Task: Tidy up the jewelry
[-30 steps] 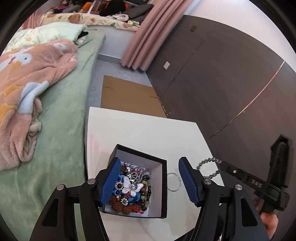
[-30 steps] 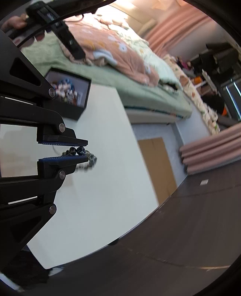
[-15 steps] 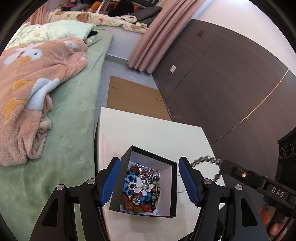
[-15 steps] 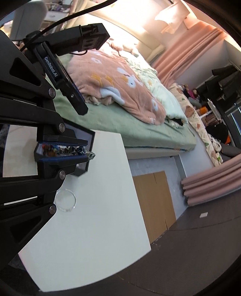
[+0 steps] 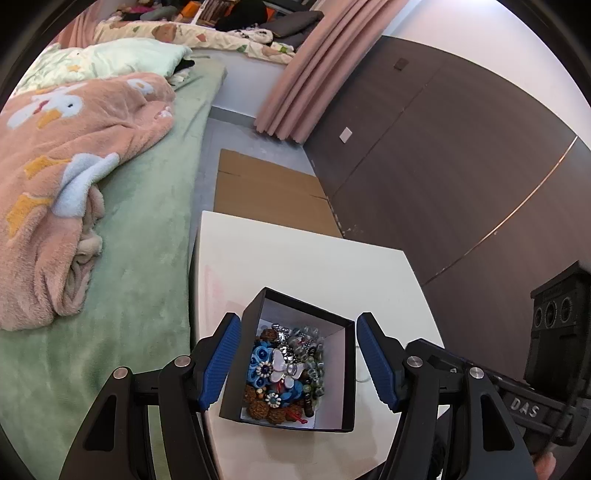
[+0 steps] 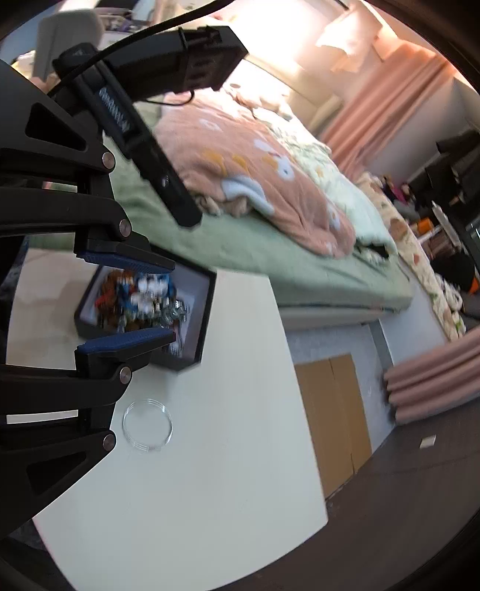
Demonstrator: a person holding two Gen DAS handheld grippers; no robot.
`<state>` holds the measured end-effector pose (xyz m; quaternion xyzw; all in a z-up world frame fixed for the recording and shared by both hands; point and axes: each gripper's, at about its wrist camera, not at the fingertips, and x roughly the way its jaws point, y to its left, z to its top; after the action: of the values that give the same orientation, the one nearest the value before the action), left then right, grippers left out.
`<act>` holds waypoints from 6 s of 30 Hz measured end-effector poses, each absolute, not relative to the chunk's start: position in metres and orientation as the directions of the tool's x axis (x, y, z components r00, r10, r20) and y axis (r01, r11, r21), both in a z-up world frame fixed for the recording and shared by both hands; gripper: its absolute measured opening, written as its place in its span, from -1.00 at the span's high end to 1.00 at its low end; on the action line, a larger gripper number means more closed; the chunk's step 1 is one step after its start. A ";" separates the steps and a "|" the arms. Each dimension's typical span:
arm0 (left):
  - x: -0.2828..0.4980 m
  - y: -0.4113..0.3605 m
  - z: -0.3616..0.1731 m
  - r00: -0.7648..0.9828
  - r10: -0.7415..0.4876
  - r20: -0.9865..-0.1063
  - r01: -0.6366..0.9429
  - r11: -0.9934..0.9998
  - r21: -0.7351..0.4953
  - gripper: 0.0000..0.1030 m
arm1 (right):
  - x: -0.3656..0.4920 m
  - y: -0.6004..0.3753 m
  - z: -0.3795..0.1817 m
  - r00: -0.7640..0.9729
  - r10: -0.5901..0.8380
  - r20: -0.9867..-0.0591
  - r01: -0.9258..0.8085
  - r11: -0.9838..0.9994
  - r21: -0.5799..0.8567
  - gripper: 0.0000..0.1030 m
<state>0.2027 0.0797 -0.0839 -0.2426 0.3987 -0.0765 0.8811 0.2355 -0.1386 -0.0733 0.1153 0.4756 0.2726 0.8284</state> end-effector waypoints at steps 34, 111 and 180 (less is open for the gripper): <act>0.222 0.062 -0.104 0.605 -0.358 -0.711 -0.047 0.875 -0.481 -0.28 | 0.288 -0.183 -0.168 0.317 0.256 -0.913 -0.159 0.964 0.215 0.91; 0.198 0.105 -0.088 0.663 -0.345 -0.665 -0.104 0.837 -0.537 -0.28 | 0.240 -0.158 -0.078 0.423 0.384 -0.821 -0.300 0.914 0.274 0.22; -0.059 -0.047 0.041 0.851 -0.143 -0.506 0.070 0.985 -0.160 -0.99 | -0.002 -0.340 -0.004 0.668 0.381 -0.639 -0.254 0.924 0.285 -1.00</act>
<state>-0.0592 -0.0471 0.0409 -0.0680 0.2674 -0.0555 0.9596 -0.0015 -0.3396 -0.0036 0.0860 0.3679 0.1747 0.9092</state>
